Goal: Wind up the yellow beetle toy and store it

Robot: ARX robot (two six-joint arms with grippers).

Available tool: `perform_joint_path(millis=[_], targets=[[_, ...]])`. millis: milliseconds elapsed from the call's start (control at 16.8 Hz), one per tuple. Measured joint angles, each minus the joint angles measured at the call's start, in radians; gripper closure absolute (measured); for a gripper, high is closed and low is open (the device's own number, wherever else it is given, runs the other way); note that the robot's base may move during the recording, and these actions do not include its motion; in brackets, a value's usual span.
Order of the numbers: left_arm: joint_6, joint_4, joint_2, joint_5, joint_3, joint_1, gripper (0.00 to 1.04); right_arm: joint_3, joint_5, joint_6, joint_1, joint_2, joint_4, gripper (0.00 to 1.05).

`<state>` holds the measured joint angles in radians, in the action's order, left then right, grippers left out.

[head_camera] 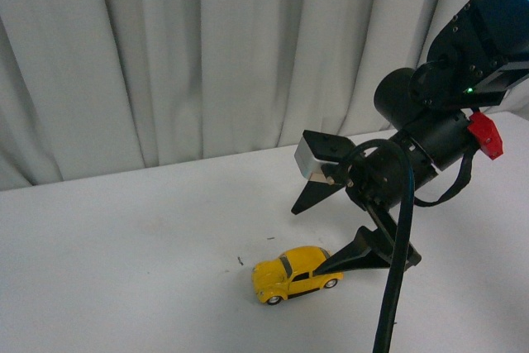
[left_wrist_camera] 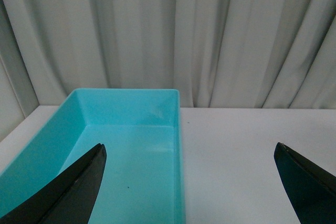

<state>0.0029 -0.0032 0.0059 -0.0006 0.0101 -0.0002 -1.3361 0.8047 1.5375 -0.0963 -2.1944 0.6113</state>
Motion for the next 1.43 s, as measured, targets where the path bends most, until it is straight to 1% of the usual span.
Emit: perform_joint_path(millis=[179,417,595,655,715,774,834,1072,1429], targets=[[0.0,0.0,0.0,0.0,0.0,0.0,0.07,-0.052,-0.034,0.062,0.023,-0.049,0.072,0.07],[0.0,0.0,0.0,0.0,0.0,0.0,0.07,-0.052,-0.115,0.071,0.053,-0.065,0.031,0.07],[0.0,0.0,0.0,0.0,0.0,0.0,0.07,-0.052,-0.132,0.066,0.064,-0.078,0.016,0.07],[0.0,0.0,0.0,0.0,0.0,0.0,0.07,-0.052,-0.14,0.048,0.072,-0.078,0.001,0.15],[0.0,0.0,0.0,0.0,0.0,0.0,0.07,-0.047,-0.155,0.039,0.077,-0.078,-0.007,0.44],[0.0,0.0,0.0,0.0,0.0,0.0,0.07,-0.044,-0.154,0.027,0.077,-0.078,-0.01,0.59],[0.0,0.0,0.0,0.0,0.0,0.0,0.07,-0.044,-0.154,0.025,0.077,-0.078,-0.01,0.63],[0.0,0.0,0.0,0.0,0.0,0.0,0.07,-0.074,-0.139,0.035,0.082,-0.091,0.024,0.63],[0.0,0.0,0.0,0.0,0.0,0.0,0.07,-0.124,-0.135,0.054,0.113,-0.113,0.016,0.63]])
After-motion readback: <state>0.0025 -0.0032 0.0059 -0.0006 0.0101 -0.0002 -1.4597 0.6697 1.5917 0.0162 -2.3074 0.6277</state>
